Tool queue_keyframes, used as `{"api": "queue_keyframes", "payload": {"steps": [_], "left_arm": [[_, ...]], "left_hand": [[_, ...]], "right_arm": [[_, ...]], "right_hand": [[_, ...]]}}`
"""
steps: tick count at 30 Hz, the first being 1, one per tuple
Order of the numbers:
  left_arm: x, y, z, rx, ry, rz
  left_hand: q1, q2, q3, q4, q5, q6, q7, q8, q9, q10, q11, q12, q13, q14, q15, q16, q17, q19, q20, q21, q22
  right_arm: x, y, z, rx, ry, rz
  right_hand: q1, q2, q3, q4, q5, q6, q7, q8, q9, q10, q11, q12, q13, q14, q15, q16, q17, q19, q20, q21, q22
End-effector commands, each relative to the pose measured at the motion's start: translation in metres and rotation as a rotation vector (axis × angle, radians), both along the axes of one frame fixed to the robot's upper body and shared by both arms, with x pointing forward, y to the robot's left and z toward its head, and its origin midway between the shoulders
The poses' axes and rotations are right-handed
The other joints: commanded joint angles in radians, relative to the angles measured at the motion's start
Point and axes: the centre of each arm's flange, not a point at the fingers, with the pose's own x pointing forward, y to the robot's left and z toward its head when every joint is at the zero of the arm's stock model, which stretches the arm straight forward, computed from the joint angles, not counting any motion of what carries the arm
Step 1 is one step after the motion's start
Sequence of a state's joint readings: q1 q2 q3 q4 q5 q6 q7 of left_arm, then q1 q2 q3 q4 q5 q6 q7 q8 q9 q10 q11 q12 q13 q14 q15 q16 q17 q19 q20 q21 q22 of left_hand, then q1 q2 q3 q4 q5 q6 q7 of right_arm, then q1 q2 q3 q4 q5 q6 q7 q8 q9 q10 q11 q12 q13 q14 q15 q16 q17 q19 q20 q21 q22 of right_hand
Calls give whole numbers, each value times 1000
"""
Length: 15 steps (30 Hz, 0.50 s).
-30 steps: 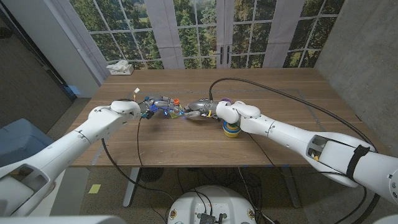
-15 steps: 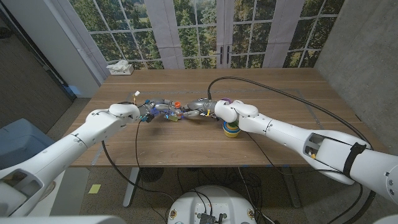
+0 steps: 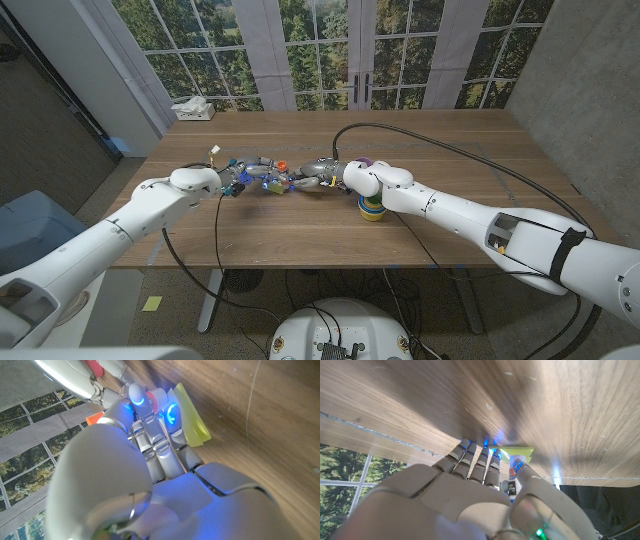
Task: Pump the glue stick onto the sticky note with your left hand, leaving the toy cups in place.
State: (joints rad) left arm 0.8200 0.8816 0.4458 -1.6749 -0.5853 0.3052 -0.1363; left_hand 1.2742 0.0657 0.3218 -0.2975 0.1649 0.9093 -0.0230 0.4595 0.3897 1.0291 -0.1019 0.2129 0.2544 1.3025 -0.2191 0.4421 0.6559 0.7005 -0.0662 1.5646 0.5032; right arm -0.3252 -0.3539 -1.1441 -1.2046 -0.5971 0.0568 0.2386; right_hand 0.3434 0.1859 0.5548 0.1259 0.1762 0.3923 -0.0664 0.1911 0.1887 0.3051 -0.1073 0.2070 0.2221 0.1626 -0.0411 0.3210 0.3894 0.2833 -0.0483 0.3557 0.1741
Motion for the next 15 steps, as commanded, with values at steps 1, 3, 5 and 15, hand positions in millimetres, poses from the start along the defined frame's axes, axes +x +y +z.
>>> {"api": "queue_keyframes", "payload": {"steps": [1,3,5,15], "left_arm": [[-15,4,20,-27,-143,52],[-17,3,23,-28,-156,53],[-18,2,26,-33,-174,56],[-27,-3,41,-57,-279,72]], "left_hand": [[17,22,132,124,8,51,50,9,55,179,-49,7,458,20,-16,-2,2,7,-144,6,4],[17,22,132,124,8,50,50,9,55,179,-50,7,458,20,-16,-3,3,7,-144,6,4],[17,22,132,124,8,51,48,9,56,180,-49,6,457,20,-16,-5,3,6,-144,5,4],[16,22,133,124,7,51,47,9,55,180,-50,6,457,22,-16,-8,5,4,-144,4,3]], "right_arm": [[-1,-2,-1,12,-1,-3],[-2,-4,0,24,-4,-3],[-2,-7,1,38,-10,-2],[-3,-16,3,68,-4,-11]], "right_hand": [[-11,2,3,4,5,-7,-1,0,4,-5,0,-2,1,0,-127,0,-1,7,-21,5,6],[-12,1,3,3,6,-9,-1,0,4,-6,-1,-2,1,1,-125,-1,-1,7,-21,5,6],[-11,2,3,2,6,-10,-2,0,4,-6,0,-2,1,1,-124,-1,-2,7,-21,4,6],[-12,4,2,-1,6,-15,-4,-1,4,-8,1,-2,1,1,-125,-1,-2,10,-21,4,6]]}}
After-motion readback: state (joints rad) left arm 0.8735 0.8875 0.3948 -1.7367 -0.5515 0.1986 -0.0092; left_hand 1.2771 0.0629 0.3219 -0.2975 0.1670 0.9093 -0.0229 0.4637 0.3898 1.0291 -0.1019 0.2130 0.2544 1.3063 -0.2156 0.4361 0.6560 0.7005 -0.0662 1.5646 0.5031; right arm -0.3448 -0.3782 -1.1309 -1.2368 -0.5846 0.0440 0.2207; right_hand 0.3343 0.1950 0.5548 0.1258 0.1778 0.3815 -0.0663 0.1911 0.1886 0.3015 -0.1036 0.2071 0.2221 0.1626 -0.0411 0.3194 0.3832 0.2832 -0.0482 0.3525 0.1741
